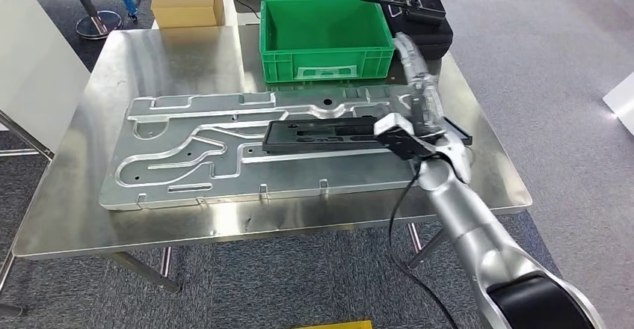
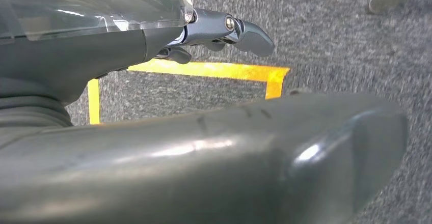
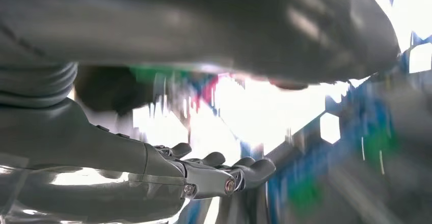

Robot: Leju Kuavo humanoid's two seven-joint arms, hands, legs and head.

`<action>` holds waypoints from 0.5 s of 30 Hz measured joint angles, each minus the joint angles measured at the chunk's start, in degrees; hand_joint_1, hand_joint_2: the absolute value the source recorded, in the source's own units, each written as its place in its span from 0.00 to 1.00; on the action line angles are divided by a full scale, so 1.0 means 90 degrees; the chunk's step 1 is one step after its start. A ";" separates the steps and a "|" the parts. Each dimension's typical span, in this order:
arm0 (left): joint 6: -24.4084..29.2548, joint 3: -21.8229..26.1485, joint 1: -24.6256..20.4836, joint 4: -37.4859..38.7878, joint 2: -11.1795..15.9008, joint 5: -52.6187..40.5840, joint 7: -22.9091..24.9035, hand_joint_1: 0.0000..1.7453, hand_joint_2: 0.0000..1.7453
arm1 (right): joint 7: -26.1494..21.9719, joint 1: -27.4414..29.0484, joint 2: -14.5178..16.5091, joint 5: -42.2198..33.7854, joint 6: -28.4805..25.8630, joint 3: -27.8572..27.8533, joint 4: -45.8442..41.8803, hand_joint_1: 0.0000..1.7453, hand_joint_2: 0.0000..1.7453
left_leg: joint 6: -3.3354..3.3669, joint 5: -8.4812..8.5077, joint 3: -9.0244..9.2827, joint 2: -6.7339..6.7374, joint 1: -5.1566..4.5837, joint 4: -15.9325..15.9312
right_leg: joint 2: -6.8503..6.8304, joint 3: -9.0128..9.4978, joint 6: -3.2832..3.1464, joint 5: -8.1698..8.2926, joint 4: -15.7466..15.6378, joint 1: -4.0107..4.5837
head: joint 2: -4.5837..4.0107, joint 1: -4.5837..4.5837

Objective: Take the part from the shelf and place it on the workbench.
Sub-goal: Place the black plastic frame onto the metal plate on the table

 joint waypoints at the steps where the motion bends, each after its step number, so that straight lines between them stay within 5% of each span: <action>1: -0.0009 0.0001 0.0008 0.0000 -0.0001 0.0027 -0.0013 0.00 0.00 | 0.0026 0.0240 -0.0195 0.0074 -0.0258 -0.0232 -0.0426 0.00 0.00 | 0.0013 -0.0006 0.0004 -0.0006 -0.0007 0.0000 | -0.0001 -0.0161 0.0008 -0.0100 0.0322 0.0000 | -0.0001 0.0000; 3: -0.0020 0.0009 0.0031 0.0000 -0.0012 0.0092 -0.0042 0.00 0.00 | 0.0072 0.0888 -0.0663 0.0176 -0.0699 -0.0800 -0.1367 0.00 0.00 | 0.0037 -0.0022 0.0025 -0.0042 -0.0025 0.0001 | -0.0001 -0.0157 -0.0010 0.0041 0.0308 0.0005 | -0.0001 0.0001; 6: -0.0026 0.0039 0.0095 0.0004 -0.0067 0.0186 -0.0063 0.00 0.00 | 0.0023 0.2002 -0.1304 0.0134 -0.0937 -0.1896 -0.2656 0.00 0.00 | 0.0047 -0.0061 0.0073 -0.0107 -0.0069 0.0005 | -0.0058 0.0482 -0.0151 0.0589 -0.0933 0.0075 | 0.0000 0.0002; 8: -0.0030 0.0079 0.0138 0.0009 -0.0104 0.0223 -0.0063 0.00 0.00 | -0.0013 0.2682 -0.1577 0.0093 -0.0968 -0.2615 -0.3352 0.00 0.00 | 0.0008 -0.0094 0.0086 -0.0107 -0.0086 0.0008 | -0.0103 0.0689 -0.0215 0.0683 -0.1348 0.0124 | 0.0000 -0.0001; 11: -0.0019 0.0138 0.0154 0.0010 -0.0120 0.0249 -0.0059 0.00 0.00 | 0.0110 0.3542 -0.1773 0.0242 -0.1000 -0.3407 -0.4024 0.00 0.00 | -0.0087 -0.0170 0.0129 -0.0040 -0.0101 0.0024 | -0.0075 0.0738 -0.0255 0.0723 -0.1436 0.0088 | 0.0000 -0.0005; 13: 0.0019 0.0172 0.0141 0.0010 -0.0146 0.0259 -0.0027 0.00 0.00 | 0.0209 0.4253 -0.1756 0.0491 -0.0870 -0.3968 -0.4280 0.00 0.00 | -0.0149 -0.0503 0.0048 0.0013 -0.0099 0.0367 | -0.0111 0.0786 -0.0281 0.0765 -0.1518 0.0039 | 0.0000 -0.0020; 15: 0.0078 0.0199 0.0161 0.0010 -0.0178 0.0259 0.0027 0.00 0.00 | 0.0170 0.4986 -0.1585 0.0729 -0.0611 -0.4626 -0.4384 0.00 0.00 | -0.0202 -0.1017 -0.0201 0.0032 -0.0064 0.1115 | -0.0164 0.0771 -0.0288 0.0769 -0.1521 0.0039 | 0.0000 -0.0031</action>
